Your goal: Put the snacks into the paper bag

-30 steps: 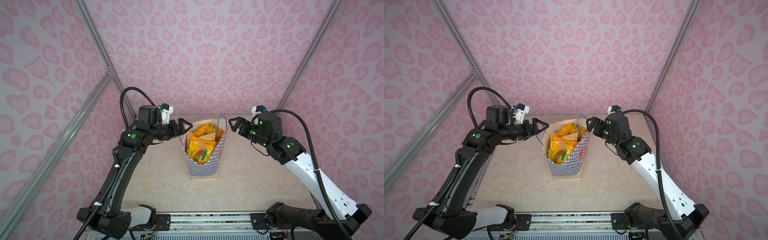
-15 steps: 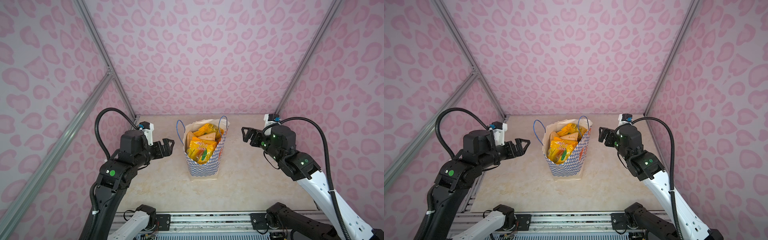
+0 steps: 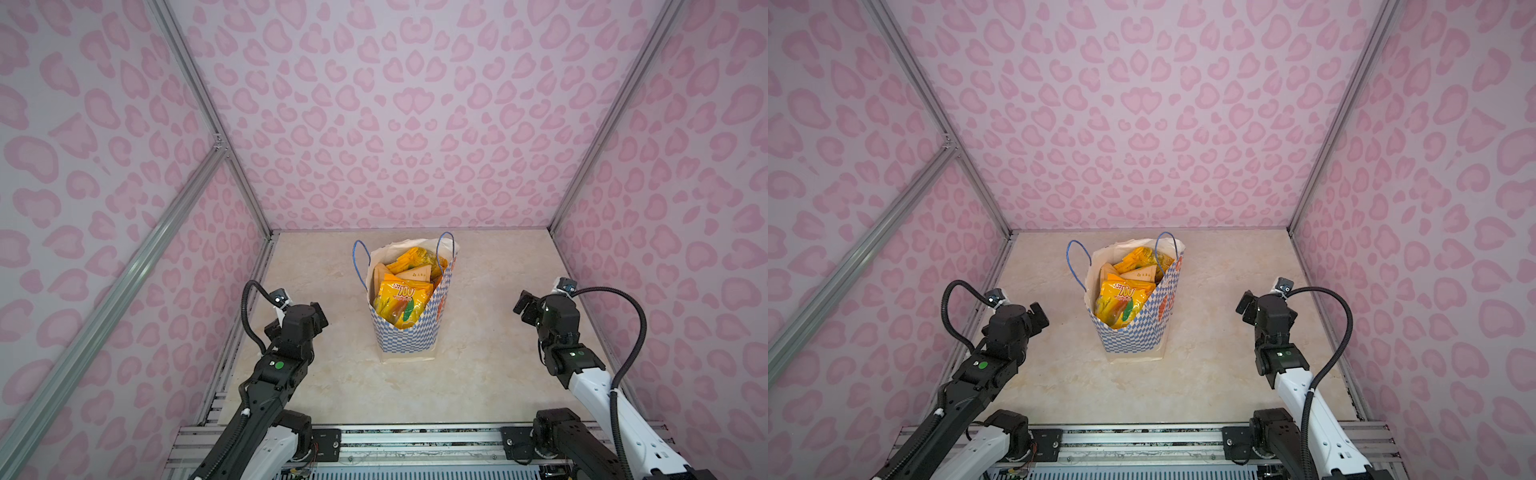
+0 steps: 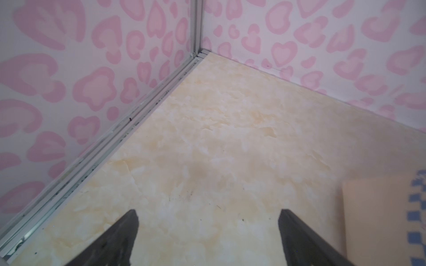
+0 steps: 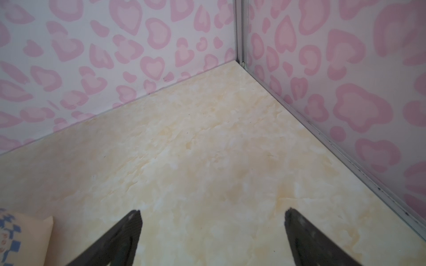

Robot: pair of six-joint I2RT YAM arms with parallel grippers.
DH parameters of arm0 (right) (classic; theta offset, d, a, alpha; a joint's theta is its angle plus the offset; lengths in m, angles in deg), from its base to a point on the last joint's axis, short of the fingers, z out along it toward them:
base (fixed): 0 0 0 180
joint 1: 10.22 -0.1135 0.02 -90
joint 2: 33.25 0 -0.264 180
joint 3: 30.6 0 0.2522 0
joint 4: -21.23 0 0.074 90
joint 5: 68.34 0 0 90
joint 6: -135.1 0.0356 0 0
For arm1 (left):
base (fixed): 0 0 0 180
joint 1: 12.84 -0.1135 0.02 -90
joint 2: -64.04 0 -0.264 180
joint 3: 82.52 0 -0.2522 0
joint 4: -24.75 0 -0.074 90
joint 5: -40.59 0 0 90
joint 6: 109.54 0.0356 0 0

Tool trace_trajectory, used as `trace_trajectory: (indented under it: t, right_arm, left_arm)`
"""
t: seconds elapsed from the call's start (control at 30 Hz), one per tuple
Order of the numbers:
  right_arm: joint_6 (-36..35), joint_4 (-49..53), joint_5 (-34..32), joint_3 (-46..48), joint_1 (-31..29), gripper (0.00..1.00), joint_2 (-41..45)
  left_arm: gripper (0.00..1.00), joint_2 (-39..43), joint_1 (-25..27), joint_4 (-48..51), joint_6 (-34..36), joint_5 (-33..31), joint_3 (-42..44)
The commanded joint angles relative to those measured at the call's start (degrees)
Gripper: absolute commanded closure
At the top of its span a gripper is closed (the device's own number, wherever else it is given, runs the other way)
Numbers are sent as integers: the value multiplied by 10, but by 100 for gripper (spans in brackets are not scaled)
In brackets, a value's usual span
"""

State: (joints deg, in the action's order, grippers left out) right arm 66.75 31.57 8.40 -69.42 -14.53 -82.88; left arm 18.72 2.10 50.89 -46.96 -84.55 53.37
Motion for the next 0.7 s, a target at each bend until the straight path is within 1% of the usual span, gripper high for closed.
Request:
trace_trajectory:
  t: [0.0, 0.07, 0.13, 0.2, 0.23, 0.33, 0.37, 0.4, 0.43, 0.5, 0.57, 0.6, 0.63, 0.67]
  right_arm:
    - [-22, -198, 11, 58, 6, 1, -16]
    - [-32, -247, -23, 82, 7, 1, -37]
    - [-57, -277, -31, 90, 7, 1, -60]
    - [-76, -315, -45, 101, 7, 1, -83]
    - [-79, -335, -61, 108, 7, 1, -95]
    - [-117, -405, -80, 128, 6, 1, -135]
    - [-122, -426, -88, 133, 7, 1, -150]
    - [-122, -442, -90, 135, 8, 1, -163]
    - [-128, -463, -83, 137, 8, 1, -181]
    - [-162, -499, -46, 138, 8, 1, -221]
    - [-198, -591, -20, 143, 6, 1, -277]
    - [-217, -620, -3, 145, 3, 1, -296]
    - [-222, -645, 5, 144, 3, 1, -321]
    - [-220, -663, 4, 139, 4, 1, -351]
  left_arm:
    - [3, -31, 1, -133, 6, -124, 26]
    - [3, -63, 2, -183, 17, -157, 47]
    - [3, -98, 3, -229, 54, -174, 65]
    - [3, -132, 1, -306, 76, -193, 87]
    - [3, -147, 1, -352, 92, -188, 106]
    - [3, -191, -5, -518, 132, -153, 164]
    - [3, -213, -9, -566, 143, -155, 173]
    - [3, -226, -10, -577, 150, -157, 168]
    - [3, -239, -14, -602, 173, -133, 167]
    - [3, -269, -23, -680, 213, -85, 175]
    - [3, -303, -28, -713, 264, -44, 161]
    - [3, -321, -30, -734, 277, -20, 161]
    - [3, -352, -34, -777, 288, 1, 167]
    - [3, -386, -36, -836, 300, -10, 168]
